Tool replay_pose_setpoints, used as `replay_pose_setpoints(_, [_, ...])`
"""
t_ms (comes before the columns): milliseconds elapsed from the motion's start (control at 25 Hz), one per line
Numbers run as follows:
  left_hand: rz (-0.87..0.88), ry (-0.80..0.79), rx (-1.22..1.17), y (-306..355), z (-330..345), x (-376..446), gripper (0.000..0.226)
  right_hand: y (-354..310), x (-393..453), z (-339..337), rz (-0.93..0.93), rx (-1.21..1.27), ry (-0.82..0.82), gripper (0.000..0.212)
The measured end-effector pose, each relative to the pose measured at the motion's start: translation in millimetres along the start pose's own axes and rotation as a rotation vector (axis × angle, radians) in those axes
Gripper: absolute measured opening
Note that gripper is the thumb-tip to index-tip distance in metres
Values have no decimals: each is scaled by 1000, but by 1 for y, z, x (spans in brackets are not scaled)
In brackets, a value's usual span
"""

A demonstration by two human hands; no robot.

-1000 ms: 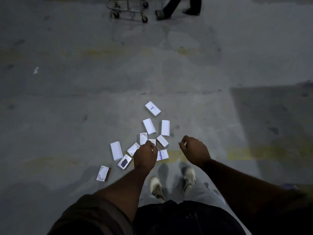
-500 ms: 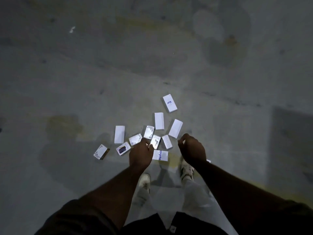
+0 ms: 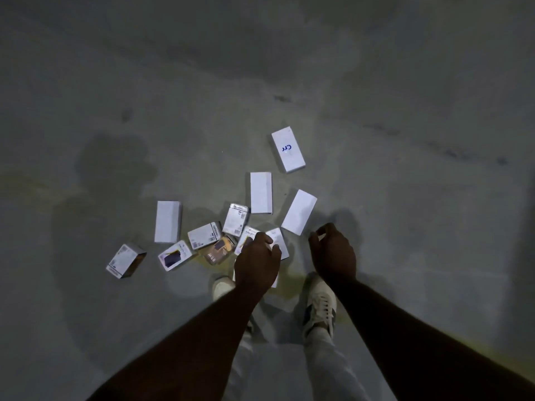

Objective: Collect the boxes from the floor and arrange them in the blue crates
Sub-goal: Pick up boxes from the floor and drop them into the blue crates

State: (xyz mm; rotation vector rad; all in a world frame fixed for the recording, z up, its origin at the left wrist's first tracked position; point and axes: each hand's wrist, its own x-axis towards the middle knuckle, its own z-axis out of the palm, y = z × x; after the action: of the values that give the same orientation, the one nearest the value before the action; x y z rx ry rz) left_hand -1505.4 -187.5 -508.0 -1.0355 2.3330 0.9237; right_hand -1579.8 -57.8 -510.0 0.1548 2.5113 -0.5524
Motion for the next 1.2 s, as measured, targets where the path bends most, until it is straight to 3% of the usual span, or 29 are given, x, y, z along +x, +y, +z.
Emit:
replay_pose_setpoints(160, [4,-57,20,-36,49,66,21,19,62,70,96,23,-2,30])
replay_pose_setpoints(400, [79,2,24,-53,98,172,25,28,145,153,87,64,26,43])
replay_pose_setpoints(640, [78,96,65,-55,152,258,42,43,216,224,215,6,15,91])
replay_pose_setpoints(840, [96,106,-25,-74,171,272,43,44,232,263,375,62,-80,131])
replay_pose_setpoints(1080, [40,-35,-209,-77,176,275,34,46,242,266,469,227,-91,136])
replay_pose_setpoints(1200, [-96,-115,-429,-65,167,272,55,33,225,256,419,192,71,121])
